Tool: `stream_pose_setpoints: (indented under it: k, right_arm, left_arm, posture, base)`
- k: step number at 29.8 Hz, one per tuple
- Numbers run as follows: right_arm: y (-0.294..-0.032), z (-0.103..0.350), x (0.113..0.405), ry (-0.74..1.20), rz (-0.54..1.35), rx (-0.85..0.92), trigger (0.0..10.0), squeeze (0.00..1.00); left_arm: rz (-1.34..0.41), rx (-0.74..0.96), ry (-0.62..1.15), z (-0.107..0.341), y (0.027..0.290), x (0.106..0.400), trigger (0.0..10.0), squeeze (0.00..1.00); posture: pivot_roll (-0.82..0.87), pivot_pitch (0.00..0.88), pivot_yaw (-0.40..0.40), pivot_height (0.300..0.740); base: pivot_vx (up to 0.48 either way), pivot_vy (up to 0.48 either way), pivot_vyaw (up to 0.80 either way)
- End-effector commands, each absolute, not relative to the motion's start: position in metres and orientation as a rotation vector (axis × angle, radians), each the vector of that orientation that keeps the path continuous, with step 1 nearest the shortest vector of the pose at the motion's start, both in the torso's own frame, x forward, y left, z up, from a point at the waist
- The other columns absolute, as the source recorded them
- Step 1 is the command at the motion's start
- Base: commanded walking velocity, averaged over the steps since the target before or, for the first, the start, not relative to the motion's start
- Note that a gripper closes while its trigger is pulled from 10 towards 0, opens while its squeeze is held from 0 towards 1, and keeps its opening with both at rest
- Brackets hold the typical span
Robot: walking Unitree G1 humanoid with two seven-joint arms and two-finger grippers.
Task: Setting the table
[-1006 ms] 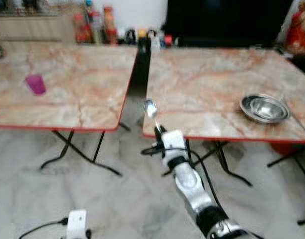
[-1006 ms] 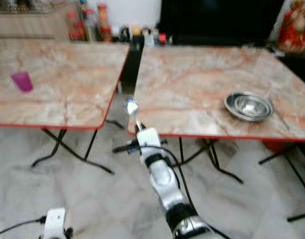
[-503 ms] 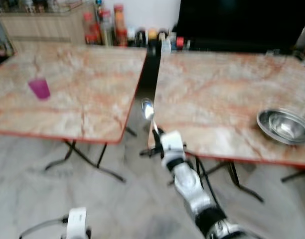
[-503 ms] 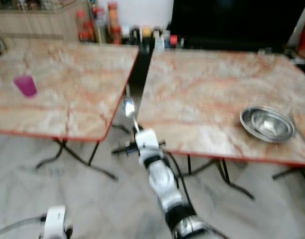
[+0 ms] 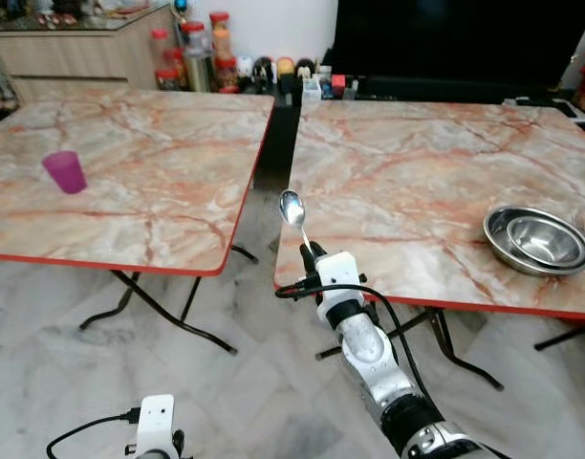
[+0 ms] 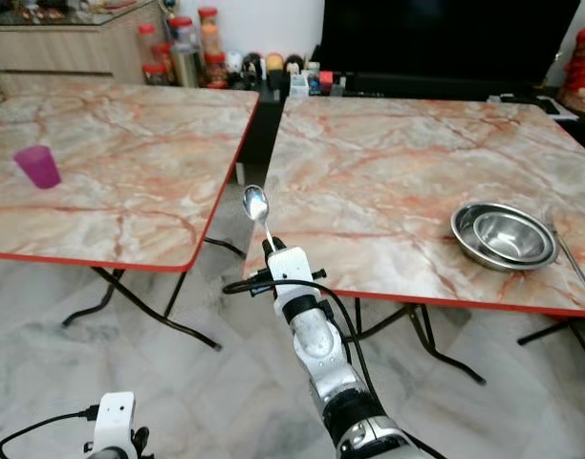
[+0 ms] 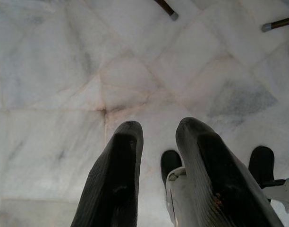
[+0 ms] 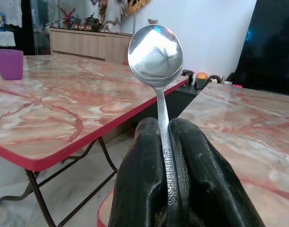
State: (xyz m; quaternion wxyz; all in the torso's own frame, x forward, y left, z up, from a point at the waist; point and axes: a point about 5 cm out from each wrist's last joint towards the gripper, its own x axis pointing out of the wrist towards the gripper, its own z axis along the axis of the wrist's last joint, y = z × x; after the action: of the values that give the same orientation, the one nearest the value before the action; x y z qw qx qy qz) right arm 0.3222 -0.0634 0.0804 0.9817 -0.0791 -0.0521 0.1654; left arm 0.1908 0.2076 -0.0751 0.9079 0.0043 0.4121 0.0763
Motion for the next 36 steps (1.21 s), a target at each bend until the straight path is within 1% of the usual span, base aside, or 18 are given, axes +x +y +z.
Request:
stream_pose_setpoints:
  k: [1,11,36]
  right_arm:
    - [-0.0647,0.0835,0.3244,-0.115,0.330,-0.160,10.0,0.00]
    - [-0.0669,0.0830,0.3248,-0.110,0.322,-0.162,10.0,0.00]
    - [-0.0699,0.0844,0.3266,-0.109,0.299,-0.154,10.0,0.00]
  left_arm:
    - [0.154,0.013,0.867,-0.0766,0.2070,0.1889,10.0,0.00]
    - [0.170,0.008,0.876,-0.0786,0.2089,0.1841,10.0,0.00]
    - [0.174,0.003,0.869,-0.0772,0.2082,0.1873,10.0,0.00]
  posture:
    - [-0.01,0.000,0.004,0.719]
    - [-0.01,0.000,0.003,0.719]
    - [-0.01,0.000,0.007,0.719]
  base:
    - [0.000,-0.277,0.00]
    - [0.000,-0.286,0.00]
    - [0.000,-0.355,0.00]
